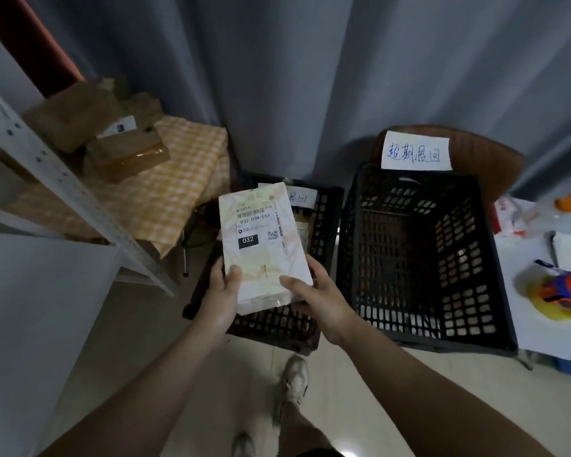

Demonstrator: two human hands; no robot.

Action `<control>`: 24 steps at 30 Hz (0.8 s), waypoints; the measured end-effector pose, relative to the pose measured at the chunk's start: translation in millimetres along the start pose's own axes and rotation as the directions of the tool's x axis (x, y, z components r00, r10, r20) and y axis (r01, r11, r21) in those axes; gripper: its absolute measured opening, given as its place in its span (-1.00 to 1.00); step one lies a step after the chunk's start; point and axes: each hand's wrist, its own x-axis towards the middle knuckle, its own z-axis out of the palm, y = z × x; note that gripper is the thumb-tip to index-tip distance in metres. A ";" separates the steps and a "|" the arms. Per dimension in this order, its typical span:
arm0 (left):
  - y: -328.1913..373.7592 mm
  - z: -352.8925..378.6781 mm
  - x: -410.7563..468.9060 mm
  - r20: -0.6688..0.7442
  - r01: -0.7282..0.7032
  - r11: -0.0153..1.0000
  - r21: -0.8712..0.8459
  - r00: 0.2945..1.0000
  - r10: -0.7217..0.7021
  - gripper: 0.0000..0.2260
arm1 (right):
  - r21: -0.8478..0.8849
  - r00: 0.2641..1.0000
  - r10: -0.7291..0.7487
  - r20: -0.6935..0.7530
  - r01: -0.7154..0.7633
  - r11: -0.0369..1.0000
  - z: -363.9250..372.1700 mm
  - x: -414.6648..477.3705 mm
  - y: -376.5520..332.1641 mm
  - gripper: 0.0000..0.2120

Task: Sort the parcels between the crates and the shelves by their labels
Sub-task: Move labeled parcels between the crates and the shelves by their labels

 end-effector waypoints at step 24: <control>-62.7 82.8 336.1 0.600 -0.583 0.317 0.748 0.798 0.053 -0.17 | -0.060 0.905 -0.105 -0.412 0.088 0.994 -104.8 330.2 18.8 -0.33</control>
